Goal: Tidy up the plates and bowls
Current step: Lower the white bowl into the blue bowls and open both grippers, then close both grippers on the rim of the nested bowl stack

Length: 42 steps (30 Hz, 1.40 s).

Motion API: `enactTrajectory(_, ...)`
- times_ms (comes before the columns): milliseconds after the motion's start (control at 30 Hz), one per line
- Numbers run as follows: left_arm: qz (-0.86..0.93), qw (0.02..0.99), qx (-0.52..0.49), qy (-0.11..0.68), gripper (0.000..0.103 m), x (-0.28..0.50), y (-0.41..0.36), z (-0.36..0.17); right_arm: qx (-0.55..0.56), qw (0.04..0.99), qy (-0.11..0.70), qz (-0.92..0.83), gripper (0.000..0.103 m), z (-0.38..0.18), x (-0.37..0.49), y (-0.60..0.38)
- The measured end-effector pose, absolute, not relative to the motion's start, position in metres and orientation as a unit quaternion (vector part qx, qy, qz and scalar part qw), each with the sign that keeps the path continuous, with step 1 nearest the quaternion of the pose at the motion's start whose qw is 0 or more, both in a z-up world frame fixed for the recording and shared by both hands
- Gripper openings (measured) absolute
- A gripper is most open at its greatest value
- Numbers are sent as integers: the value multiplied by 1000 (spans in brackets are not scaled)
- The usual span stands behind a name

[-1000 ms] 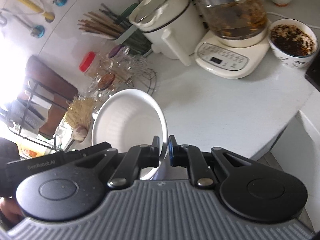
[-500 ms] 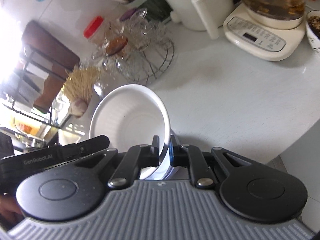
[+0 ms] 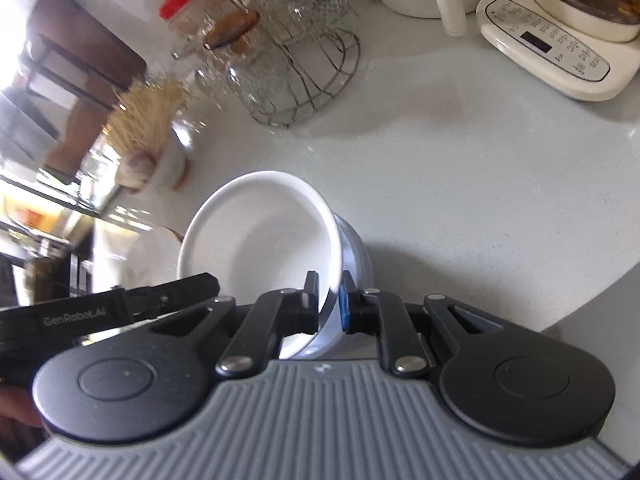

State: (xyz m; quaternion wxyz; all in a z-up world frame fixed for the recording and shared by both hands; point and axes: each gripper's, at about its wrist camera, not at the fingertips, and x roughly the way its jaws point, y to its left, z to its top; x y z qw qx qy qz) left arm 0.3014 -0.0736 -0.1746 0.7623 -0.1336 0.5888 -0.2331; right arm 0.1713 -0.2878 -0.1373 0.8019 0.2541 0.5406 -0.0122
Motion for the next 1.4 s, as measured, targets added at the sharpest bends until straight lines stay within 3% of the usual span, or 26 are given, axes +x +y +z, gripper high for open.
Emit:
enactTrajectory(333, -216, 760, -143, 596, 14, 299, -68, -185, 241, 803, 544, -14, 14, -142, 174, -284)
enactTrajectory(367, -212, 758, -149, 598, 18, 300, -66, -185, 242, 806, 540, -18, 14, -140, 173, -285)
enactTrajectory(433, -203, 757, -165, 598, 43, 302, -58, -185, 237, 815, 528, -21, 18, -133, 171, -284)
enactTrajectory(467, -199, 759, -172, 596, 46, 302, -54, -184, 234, 820, 522, -21, 23, -129, 170, -284)
enactTrajectory(567, -193, 766, -176, 587, 47, 303, -47, -180, 229, 836, 498, -25, 61, -120, 167, -286)
enactTrajectory(600, -192, 768, -179, 585, 47, 303, -45, -179, 229, 839, 494, -26, 63, -119, 168, -287)
enactTrajectory(1167, -212, 781, -150, 568, 47, 303, -52, -174, 302, 778, 549, -44, 61, -175, 182, -297)
enactTrajectory(1400, -211, 782, -143, 569, 47, 301, -54, -174, 317, 764, 561, -35, 56, -186, 179, -294)
